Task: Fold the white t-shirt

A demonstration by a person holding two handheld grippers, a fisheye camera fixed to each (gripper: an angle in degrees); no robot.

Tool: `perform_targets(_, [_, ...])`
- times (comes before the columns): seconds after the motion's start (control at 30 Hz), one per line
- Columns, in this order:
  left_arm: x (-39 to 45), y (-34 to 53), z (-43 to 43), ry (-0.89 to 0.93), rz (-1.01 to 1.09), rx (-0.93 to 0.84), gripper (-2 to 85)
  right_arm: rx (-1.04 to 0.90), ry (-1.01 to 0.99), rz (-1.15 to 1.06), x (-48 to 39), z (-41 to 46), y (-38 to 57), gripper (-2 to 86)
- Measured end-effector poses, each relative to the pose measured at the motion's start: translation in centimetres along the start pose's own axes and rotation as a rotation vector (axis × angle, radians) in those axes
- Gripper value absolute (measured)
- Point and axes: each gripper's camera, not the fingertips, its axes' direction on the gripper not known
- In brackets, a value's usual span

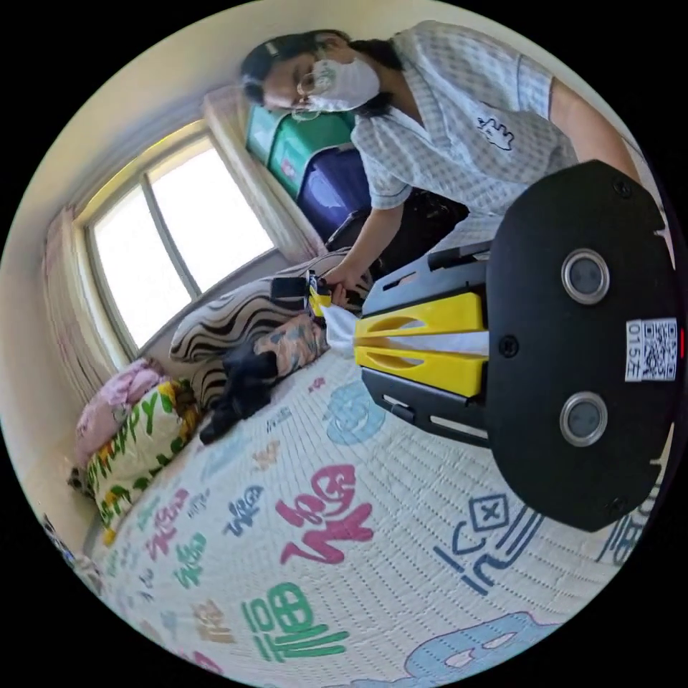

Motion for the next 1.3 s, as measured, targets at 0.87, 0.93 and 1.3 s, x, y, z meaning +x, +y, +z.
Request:
perform_targets(0.87, [32.5, 15.0, 19.3, -0.360, 0.053, -0.360, 6.2, -0.520, 0.318, 0.038, -12.7, 23.8, 19.4, 7.8])
perform_targets(0.93, [35.7, 13.8, 20.3, -0.481, 0.128, -0.312, 8.3, -0.444, 0.410, -0.026, -14.3, 24.5, 19.4, 9.7])
perform_targets(1.3, [44.0, 14.0, 32.8, -0.734, 0.368, -0.460, 2.5, -0.573, 0.718, -0.242, -16.9, 33.2, 21.9, 1.1])
